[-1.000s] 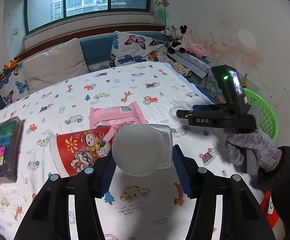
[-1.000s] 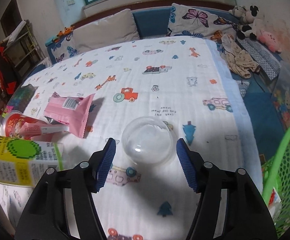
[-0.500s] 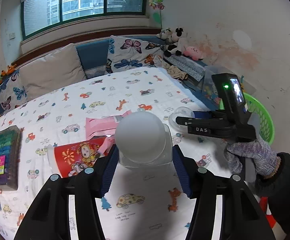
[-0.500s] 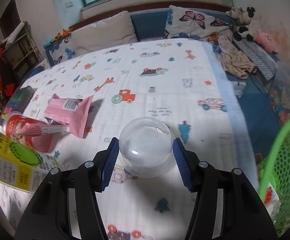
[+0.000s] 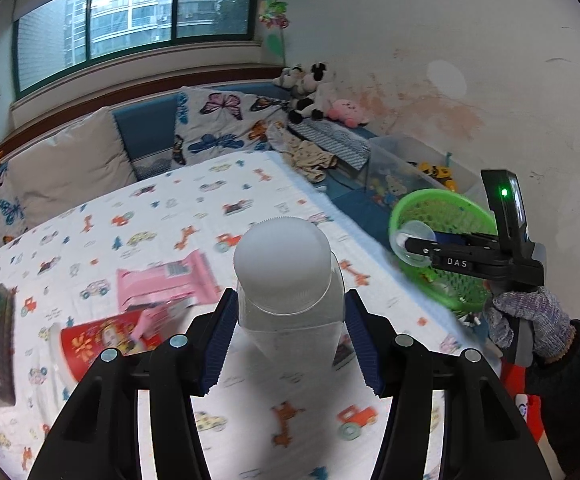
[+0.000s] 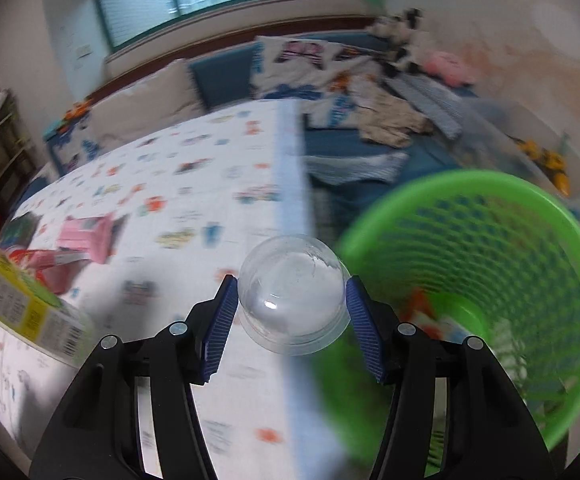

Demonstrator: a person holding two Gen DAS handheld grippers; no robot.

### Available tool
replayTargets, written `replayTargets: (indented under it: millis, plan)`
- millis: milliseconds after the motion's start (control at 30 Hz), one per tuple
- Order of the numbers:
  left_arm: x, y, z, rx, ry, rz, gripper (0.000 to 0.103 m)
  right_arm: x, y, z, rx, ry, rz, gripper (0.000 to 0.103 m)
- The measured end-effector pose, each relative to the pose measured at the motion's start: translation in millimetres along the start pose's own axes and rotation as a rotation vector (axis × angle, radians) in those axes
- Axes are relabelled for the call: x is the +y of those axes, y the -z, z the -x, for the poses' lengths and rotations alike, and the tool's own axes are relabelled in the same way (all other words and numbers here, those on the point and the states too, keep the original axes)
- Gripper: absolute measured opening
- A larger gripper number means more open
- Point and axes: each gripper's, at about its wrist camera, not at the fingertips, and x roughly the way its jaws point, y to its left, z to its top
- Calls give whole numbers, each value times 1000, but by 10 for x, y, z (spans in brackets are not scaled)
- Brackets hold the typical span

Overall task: Collect trash
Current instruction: 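Drop the clear plastic cup into the green basket with the right gripper, then drop the labelled bottle into the green basket with the left gripper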

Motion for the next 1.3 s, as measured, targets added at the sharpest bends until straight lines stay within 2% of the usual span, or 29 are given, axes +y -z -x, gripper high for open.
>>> replayTargets:
  millis: [233,433,600,900,1300]
  plan:
    - [-337,-217,-145,-5,47,-41,53,-720,88,30,30,122,-76,57]
    - [-642,-448,-329,-10,90,-72,53,-1093,82,15,25,149,-142,58]
    - [-984,-623,-508,-15,134,-116,53,-1227,73,80,3,138,-167,64]
    - [-1533,-791,-948,16,202,-178,53,-1332,145,404,-55,119,-174,64]
    - [-1979,-785,-1700,123,204,-210,53,-1417,300,678,-97,91,-201,64]
